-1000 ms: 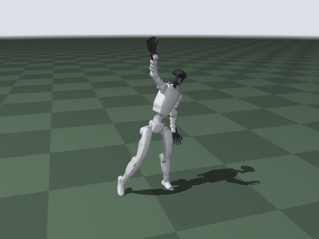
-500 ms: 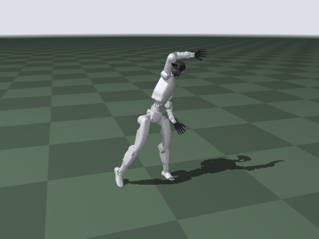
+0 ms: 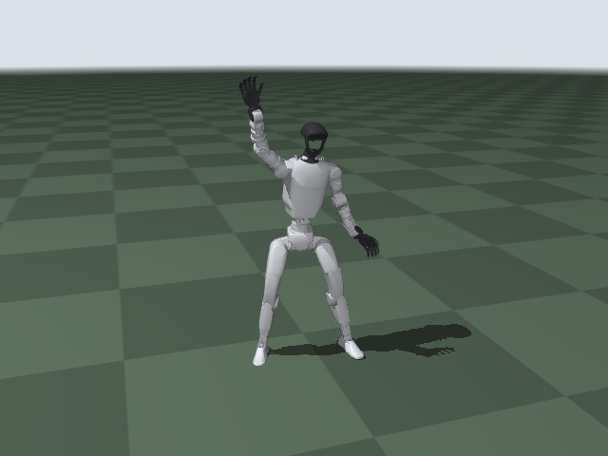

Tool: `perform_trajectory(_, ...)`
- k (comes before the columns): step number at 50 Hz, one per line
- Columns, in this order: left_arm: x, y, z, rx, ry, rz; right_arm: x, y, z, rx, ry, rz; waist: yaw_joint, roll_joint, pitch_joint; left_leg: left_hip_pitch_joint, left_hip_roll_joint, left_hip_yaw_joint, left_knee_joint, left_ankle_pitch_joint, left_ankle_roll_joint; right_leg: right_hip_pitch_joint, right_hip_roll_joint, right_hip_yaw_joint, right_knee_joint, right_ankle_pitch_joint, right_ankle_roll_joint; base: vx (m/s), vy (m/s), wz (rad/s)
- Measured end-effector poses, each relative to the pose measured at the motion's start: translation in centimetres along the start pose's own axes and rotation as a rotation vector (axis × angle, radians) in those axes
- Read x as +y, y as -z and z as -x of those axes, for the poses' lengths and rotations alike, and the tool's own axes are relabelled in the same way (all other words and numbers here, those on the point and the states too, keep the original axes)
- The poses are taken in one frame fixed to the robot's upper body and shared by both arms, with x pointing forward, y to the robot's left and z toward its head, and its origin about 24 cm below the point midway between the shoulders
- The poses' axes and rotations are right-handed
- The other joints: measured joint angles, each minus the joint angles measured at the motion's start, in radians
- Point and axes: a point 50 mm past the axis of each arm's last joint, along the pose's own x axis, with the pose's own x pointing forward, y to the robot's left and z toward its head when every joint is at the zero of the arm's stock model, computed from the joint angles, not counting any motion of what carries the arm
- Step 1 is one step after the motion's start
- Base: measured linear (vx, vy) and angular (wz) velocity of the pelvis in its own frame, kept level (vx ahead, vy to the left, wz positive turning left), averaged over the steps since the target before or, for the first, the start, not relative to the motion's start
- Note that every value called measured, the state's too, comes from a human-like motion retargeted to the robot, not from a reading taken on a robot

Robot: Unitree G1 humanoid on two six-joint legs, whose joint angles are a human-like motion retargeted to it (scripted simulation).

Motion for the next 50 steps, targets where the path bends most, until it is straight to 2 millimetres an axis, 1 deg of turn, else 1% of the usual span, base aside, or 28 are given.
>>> perform_trajectory(3, -1.5, -0.2, 0.2, 0.005, 0.060, 0.003, -1.6, 5.5, 1.0, 0.220, 0.048, 0.024, 0.004, 0.082, 0.026, 0.029, 0.059, 0.024, 0.033, 0.056, 0.000, 0.015, 0.056, 0.052, -0.021, 0.001, 0.000, 0.02, -0.48, -1.13)
perform_trajectory(5, -2.7, -0.1, 0.5, 0.009, 0.101, 0.004, -3.2, 8.9, 1.9, 0.362, 0.106, 0.032, 0.014, 0.139, 0.046, 0.048, 0.089, 0.032, 0.062, 0.093, 0.001, 0.026, 0.083, 0.085, -0.031, 0.004, 0.000, 0.05, -0.39, -1.13)
perform_trajectory(7, -4.3, 0.2, 0.9, 0.030, 0.168, -0.004, -4.5, 12.4, 3.5, 0.512, 0.101, 0.114, 0.018, 0.190, 0.067, 0.057, 0.091, 0.037, 0.086, 0.137, 0.023, 0.030, 0.087, 0.119, -0.038, 0.011, 0.000, 0.03, -0.27, -1.01)
perform_trajectory(10, -7.1, 1.0, 2.1, 0.066, 0.272, -0.003, -6.8, 16.2, 5.7, 0.704, 0.169, 0.136, 0.017, 0.276, 0.097, 0.060, 0.070, 0.042, 0.122, 0.202, 0.067, 0.032, 0.069, 0.166, -0.046, 0.023, 0.000, 0.03, -0.14, -0.85)
perform_trajectory(12, -8.9, 1.9, 3.3, 0.103, 0.349, 0.002, -7.9, 18.1, 7.3, 0.820, 0.200, 0.145, 0.005, 0.337, 0.112, 0.061, 0.045, 0.044, 0.142, 0.242, 0.095, 0.034, 0.044, 0.196, -0.050, 0.028, 0.000, 0.05, -0.03, -0.72)
perform_trajectory(15, -11.3, 3.7, 5.4, 0.169, 0.467, 0.006, -9.8, 20.1, 9.2, 0.963, 0.242, 0.164, -0.019, 0.432, 0.120, 0.062, 0.002, 0.035, 0.164, 0.292, 0.126, 0.036, -0.001, 0.236, -0.060, 0.032, 0.000, 0.06, 0.03, -0.61)
perform_trajectory(17, -12.7, 4.6, 6.8, 0.204, 0.533, 0.004, -11.4, 21.1, 10.4, 1.040, 0.272, 0.187, -0.037, 0.491, 0.123, 0.062, -0.027, 0.014, 0.170, 0.316, 0.133, 0.035, -0.028, 0.260, -0.069, 0.034, 0.000, 0.07, 0.05, -0.53)
perform_trajectory(20, -14.5, 5.8, 8.8, 0.240, 0.614, -0.012, -13.8, 22.1, 11.8, 1.124, 0.321, 0.236, -0.065, 0.573, 0.121, 0.064, -0.062, -0.036, 0.169, 0.341, 0.129, 0.033, -0.056, 0.289, -0.081, 0.037, 0.000, 0.08, 0.04, -0.45)
perform_trajectory(22, -15.2, 6.4, 9.9, 0.240, 0.671, -0.045, -15.6, 22.5, 12.6, 1.160, 0.354, 0.276, -0.081, 0.617, 0.114, 0.067, -0.079, -0.072, 0.160, 0.352, 0.120, 0.029, -0.066, 0.300, -0.085, 0.038, 0.000, 0.08, 0.02, -0.33)
perform_trajectory(23, -15.5, 6.4, 10.2, 0.233, 0.701, -0.065, -16.6, 22.7, 12.9, 1.182, 0.369, 0.292, -0.084, 0.627, 0.108, 0.066, -0.089, -0.087, 0.151, 0.359, 0.115, 0.023, -0.072, 0.304, -0.085, 0.039, 0.000, 0.07, 0.04, -0.31)
perform_trajectory(24, -15.4, 6.4, 10.2, 0.228, 0.720, -0.079, -17.8, 23.0, 13.4, 1.212, 0.395, 0.301, -0.081, 0.632, 0.099, 0.060, -0.105, -0.129, 0.158, 0.393, 0.084, 0.017, -0.073, 0.310, -0.086, 0.041, 0.000, 0.07, 0.08, -0.38)
perform_trajectory(25, -15.3, 6.4, 10.1, 0.223, 0.734, -0.092, -19.1, 23.2, 14.0, 1.247, 0.426, 0.306, -0.075, 0.636, 0.090, 0.052, -0.122, -0.186, 0.173, 0.439, 0.040, 0.012, -0.073, 0.318, -0.086, 0.044, 0.000, 0.06, 0.04, -0.20)
perform_trajectory(26, -15.8, 6.4, 10.6, 0.226, 0.756, -0.086, -19.9, 23.3, 14.3, 1.263, 0.455, 0.301, -0.079, 0.641, 0.082, 0.058, -0.113, -0.150, 0.148, 0.400, 0.076, 0.007, -0.077, 0.308, -0.085, 0.044, 0.000, 0.05, -0.01, -0.02)
perform_trajectory(27, -16.2, 6.4, 10.9, 0.228, 0.775, -0.083, -20.8, 23.4, 14.7, 1.277, 0.487, 0.296, -0.079, 0.644, 0.072, 0.063, -0.108, -0.127, 0.128, 0.375, 0.099, 0.002, -0.080, 0.301, -0.084, 0.045, 0.000, 0.00, 0.00, 0.00)
perform_trajectory(28, -16.4, 6.4, 11.1, 0.228, 0.789, -0.087, -21.9, 23.5, 15.2, 1.287, 0.525, 0.292, -0.070, 0.643, 0.062, 0.065, -0.110, -0.129, 0.122, 0.378, 0.094, -0.003, -0.079, 0.301, -0.083, 0.046, 0.000, 0.00, 0.00, 0.00)
perform_trajectory(29, -16.3, 6.3, 10.9, 0.214, 0.793, -0.120, -25.2, 24.3, 17.4, 1.289, 0.597, 0.315, -0.045, 0.623, 0.048, 0.073, -0.101, -0.127, 0.126, 0.369, 0.089, 0.002, -0.071, 0.300, -0.083, 0.047, 0.000, 0.05, 0.03, -0.29)
perform_trajectory(30, -15.9, 6.1, 10.4, 0.193, 0.792, -0.167, -27.3, 26.3, 22.7, 1.354, 0.627, 0.348, -0.014, 0.594, 0.033, 0.084, -0.088, -0.123, 0.134, 0.354, 0.086, 0.012, -0.059, 0.298, -0.084, 0.047, 0.000, 0.03, 0.02, -0.19)
perform_trajectory(31, -11.0, 4.8, 6.4, 0.160, 0.623, -0.154, -23.8, 29.4, 32.9, 1.513, 0.575, 0.409, -0.123, 0.469, 0.051, 0.087, -0.089, -0.122, 0.135, 0.346, 0.080, 0.015, -0.061, 0.293, -0.083, 0.047, 0.000, 0.00, 0.00, 0.00)
perform_trajectory(32, -7.3, 3.6, 4.1, 0.128, 0.509, -0.147, -16.3, 30.3, 39.6, 1.626, 0.420, 0.366, -0.202, 0.382, 0.062, 0.090, -0.088, -0.120, 0.135, 0.336, 0.076, 0.018, -0.061, 0.287, -0.082, 0.047, 0.000, 0.00, 0.00, 0.00)
perform_trajectory(33, -6.8, 3.7, 3.9, 0.125, 0.494, -0.144, -15.5, 30.3, 39.6, 1.620, 0.404, 0.358, -0.218, 0.371, 0.060, 0.096, -0.083, -0.113, 0.134, 0.320, 0.075, 0.021, -0.058, 0.281, -0.081, 0.046, 0.000, 0.00, 0.00, 0.00)
perform_trajectory(35, -6.2, 3.6, 3.8, 0.112, 0.475, -0.148, -14.2, 30.3, 38.7, 1.586, 0.382, 0.339, -0.236, 0.355, 0.054, 0.104, -0.070, -0.099, 0.134, 0.281, 0.069, 0.026, -0.046, 0.267, -0.078, 0.043, 0.000, -0.01, 0.05, 0.21)
perform_trajectory(37, -5.9, 3.4, 3.6, 0.093, 0.459, -0.160, -13.3, 30.4, 36.8, 1.534, 0.367, 0.320, -0.240, 0.340, 0.045, 0.112, -0.052, -0.079, 0.136, 0.228, 0.063, 0.032, -0.031, 0.250, -0.074, 0.040, 0.000, -0.02, 0.06, 0.30)
perform_trajectory(40, -5.6, 3.0, 3.4, 0.064, 0.425, -0.180, -12.3, 30.3, 33.4, 1.448, 0.362, 0.285, -0.234, 0.314, 0.029, 0.123, -0.022, -0.033, 0.141, 0.140, 0.064, 0.041, -0.004, 0.219, -0.068, 0.037, 0.000, -0.03, 0.08, 0.45)
perform_trajectory(45, -5.0, 2.5, 2.7, 0.047, 0.339, -0.180, -11.4, 29.1, 26.3, 1.298, 0.419, 0.181, -0.212, 0.258, 0.000, 0.135, 0.037, 0.106, 0.144, 0.003, 0.106, 0.055, 0.040, 0.153, -0.049, 0.035, 0.000, -0.05, 0.14, 0.73)
perform_trajectory(48, -4.5, 2.3, 2.3, 0.046, 0.297, -0.176, -11.5, 27.5, 21.1, 1.187, 0.449, 0.114, -0.198, 0.218, -0.014, 0.142, 0.066, 0.194, 0.119, -0.063, 0.117, 0.057, 0.062, 0.112, -0.028, 0.039, 0.000, -0.06, 0.21, 0.93)
perform_trajectory(50, -4.0, 2.2, 2.0, 0.048, 0.270, -0.174, -11.8, 26.0, 17.6, 1.101, 0.457, 0.077, -0.186, 0.189, -0.021, 0.148, 0.077, 0.227, 0.092, -0.098, 0.107, 0.056, 0.071, 0.086, -0.012, 0.046, 0.000, -0.06, 0.28, 0.93)
